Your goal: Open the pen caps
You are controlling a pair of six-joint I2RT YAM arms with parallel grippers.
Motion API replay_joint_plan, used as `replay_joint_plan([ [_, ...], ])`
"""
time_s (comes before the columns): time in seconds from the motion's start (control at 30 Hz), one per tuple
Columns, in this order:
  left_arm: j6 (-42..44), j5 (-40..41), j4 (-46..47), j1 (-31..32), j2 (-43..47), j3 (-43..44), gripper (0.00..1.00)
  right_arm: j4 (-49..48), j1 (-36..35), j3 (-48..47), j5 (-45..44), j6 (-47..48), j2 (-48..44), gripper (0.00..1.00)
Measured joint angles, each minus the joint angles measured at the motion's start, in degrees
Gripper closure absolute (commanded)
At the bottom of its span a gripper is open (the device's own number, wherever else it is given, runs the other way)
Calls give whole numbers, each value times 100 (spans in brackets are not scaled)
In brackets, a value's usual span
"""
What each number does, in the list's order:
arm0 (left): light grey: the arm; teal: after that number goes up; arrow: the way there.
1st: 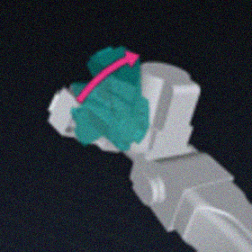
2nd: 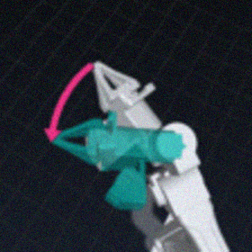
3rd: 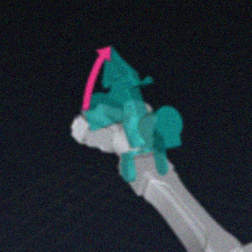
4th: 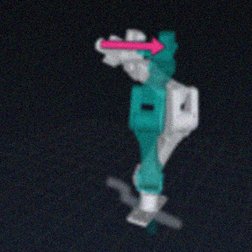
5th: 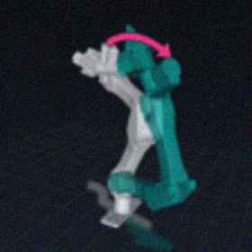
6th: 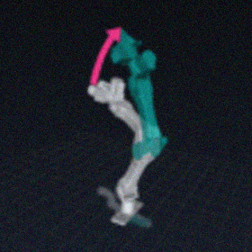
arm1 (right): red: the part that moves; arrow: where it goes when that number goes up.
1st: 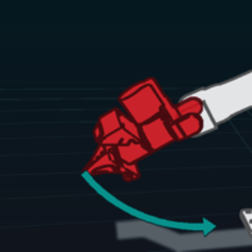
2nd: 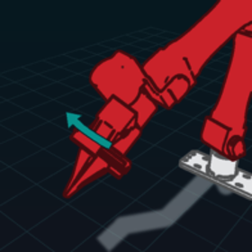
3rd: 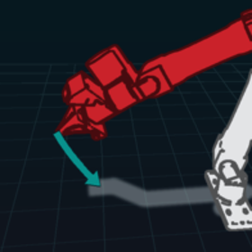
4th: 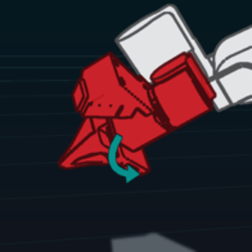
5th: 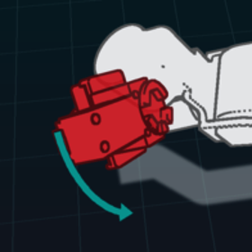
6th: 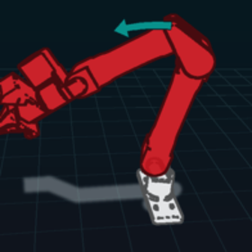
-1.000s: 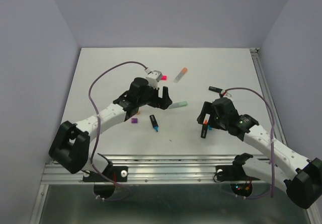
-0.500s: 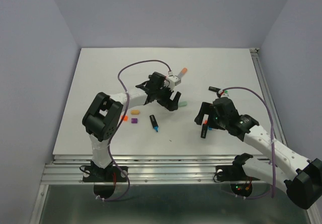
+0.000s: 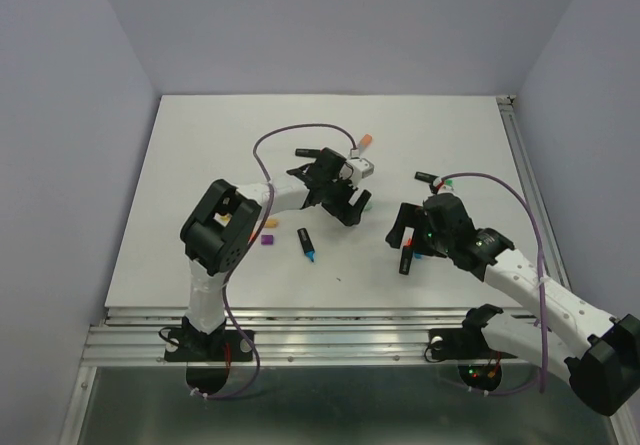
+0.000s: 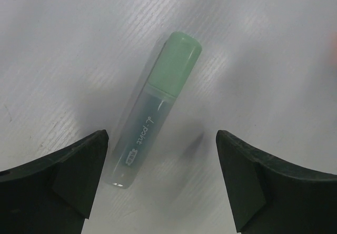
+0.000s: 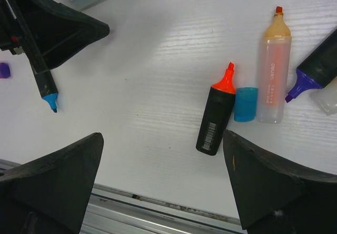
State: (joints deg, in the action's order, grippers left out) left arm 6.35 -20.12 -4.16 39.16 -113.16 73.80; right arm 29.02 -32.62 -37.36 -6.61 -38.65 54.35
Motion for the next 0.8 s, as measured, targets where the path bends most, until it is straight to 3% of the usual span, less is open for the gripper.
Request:
replay_joint_plan([
  [0.2,0,339,-2,142,-17,9,24,0,0,4,-4,13,-46,0],
  [0.37,-28,697,13,251,-46,9,51,2,0,7,-20,24,-101,0],
  [0.53,-61,953,61,352,-79,15,69,2,0,17,-39,31,-109,0],
  [0.57,-66,966,63,356,-81,15,81,2,0,31,-44,31,-111,0],
  [0.67,-96,999,66,367,-79,15,100,11,0,50,-52,31,-118,0],
  [0.8,-129,1029,76,378,-76,15,100,11,0,50,-114,28,-157,0],
])
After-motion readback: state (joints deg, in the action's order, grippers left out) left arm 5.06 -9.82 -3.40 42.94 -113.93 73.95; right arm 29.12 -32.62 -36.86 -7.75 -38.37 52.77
